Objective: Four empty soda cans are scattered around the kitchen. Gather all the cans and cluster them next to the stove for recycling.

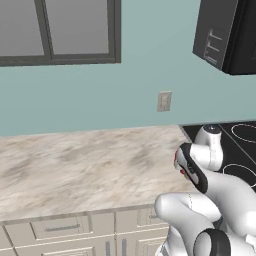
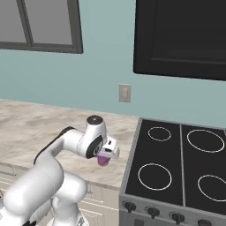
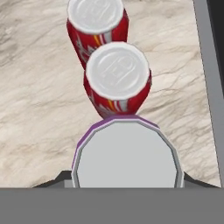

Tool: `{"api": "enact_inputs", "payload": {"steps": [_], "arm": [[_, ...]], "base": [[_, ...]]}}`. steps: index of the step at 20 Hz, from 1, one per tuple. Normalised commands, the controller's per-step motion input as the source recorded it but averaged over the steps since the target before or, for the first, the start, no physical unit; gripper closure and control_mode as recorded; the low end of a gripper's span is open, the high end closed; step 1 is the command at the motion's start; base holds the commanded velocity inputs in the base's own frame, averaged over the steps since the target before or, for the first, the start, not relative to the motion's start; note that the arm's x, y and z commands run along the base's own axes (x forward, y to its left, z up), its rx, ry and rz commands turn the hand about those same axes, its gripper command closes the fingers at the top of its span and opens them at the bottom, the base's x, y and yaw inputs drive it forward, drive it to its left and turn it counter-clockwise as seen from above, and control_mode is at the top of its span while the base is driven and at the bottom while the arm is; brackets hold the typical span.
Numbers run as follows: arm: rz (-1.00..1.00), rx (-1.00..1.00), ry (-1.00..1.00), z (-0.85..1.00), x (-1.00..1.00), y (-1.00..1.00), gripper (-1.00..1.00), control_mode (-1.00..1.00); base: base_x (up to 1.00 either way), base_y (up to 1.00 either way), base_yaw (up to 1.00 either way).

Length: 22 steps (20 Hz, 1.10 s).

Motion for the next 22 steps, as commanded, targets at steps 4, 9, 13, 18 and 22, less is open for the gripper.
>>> {"api": "enact_inputs", "payload": {"steps": [4,9,13,18,22], "arm": [[0.0,0.0,0.04,-0.13,0.0,0.0,1.0,-1.0],[0.0,0.0,0.06,-0.14,0.0,0.0,1.0,-1.0],[0.0,0.0,0.04,-0.09,0.0,0.0,-1.0,-1.0],[0.0,0.0,0.0,-0.01,0.01,0.0,-1.0,-1.0],[0.0,0.0,0.0,0.0,0.0,0.0,-1.0,-1.0]], "base": [[0.0,0.0,0.0],[0.0,0.0,0.0],[0.0,0.0,0.0],[0.0,0.0,0.0],[0.0,0.0,0.0]]}}
